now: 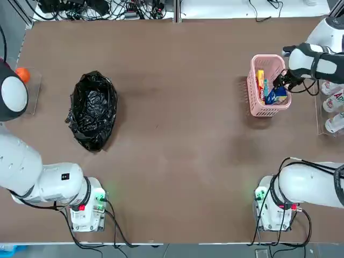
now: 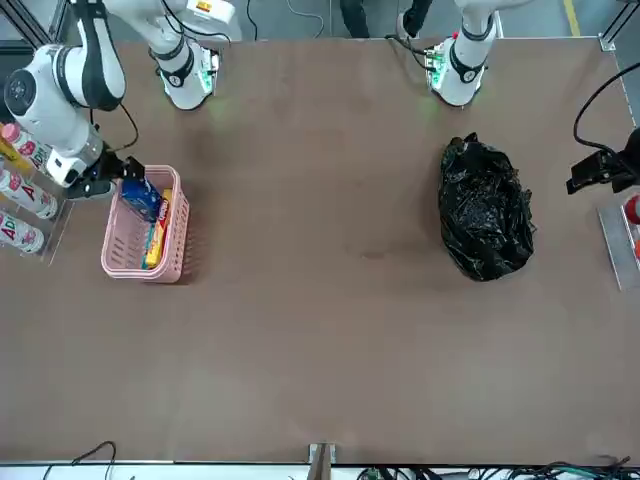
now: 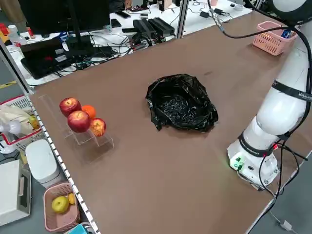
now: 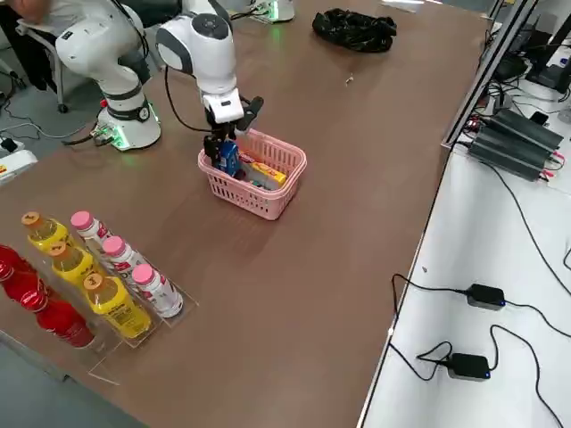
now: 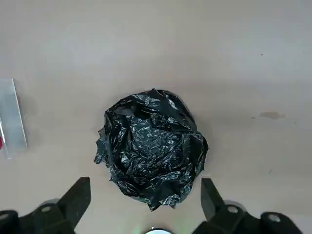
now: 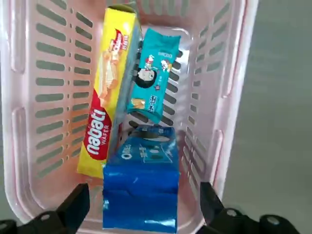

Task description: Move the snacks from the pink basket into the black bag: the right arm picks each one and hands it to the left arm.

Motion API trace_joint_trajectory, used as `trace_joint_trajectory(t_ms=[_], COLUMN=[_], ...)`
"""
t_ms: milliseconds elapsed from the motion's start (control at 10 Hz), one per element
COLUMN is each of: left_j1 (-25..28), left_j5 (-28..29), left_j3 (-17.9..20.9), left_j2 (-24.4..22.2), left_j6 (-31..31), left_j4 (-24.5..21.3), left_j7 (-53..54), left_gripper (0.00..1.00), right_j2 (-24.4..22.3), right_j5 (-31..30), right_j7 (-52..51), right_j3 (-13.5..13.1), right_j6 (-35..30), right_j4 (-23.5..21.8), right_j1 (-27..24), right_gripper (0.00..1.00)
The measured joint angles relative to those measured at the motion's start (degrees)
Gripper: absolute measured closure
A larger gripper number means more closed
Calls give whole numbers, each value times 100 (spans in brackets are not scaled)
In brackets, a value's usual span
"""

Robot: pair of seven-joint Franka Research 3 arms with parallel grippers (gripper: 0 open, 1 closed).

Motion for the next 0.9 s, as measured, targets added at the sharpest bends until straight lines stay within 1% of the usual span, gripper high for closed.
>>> trace_joint_trajectory(t_ms=[400, 700, 900], left_j1=[-4, -5, 3], left_j5=[0, 0, 0], left_j3=[0, -4, -2], left_j2=[0, 0, 1], left_j6=[0, 0, 0], left_j4=[0, 0, 0], left_j7=[0, 1, 2], left_gripper=[0, 0, 0], right_j2=[142, 194, 195], right_j5=[49, 58, 58], right_j7=[0, -4, -9], right_j3=[0, 0, 0], right_j6=[178, 454, 484], right_j4=[-4, -164, -188], right_j1=[41, 46, 47], right_gripper=[0, 0, 0])
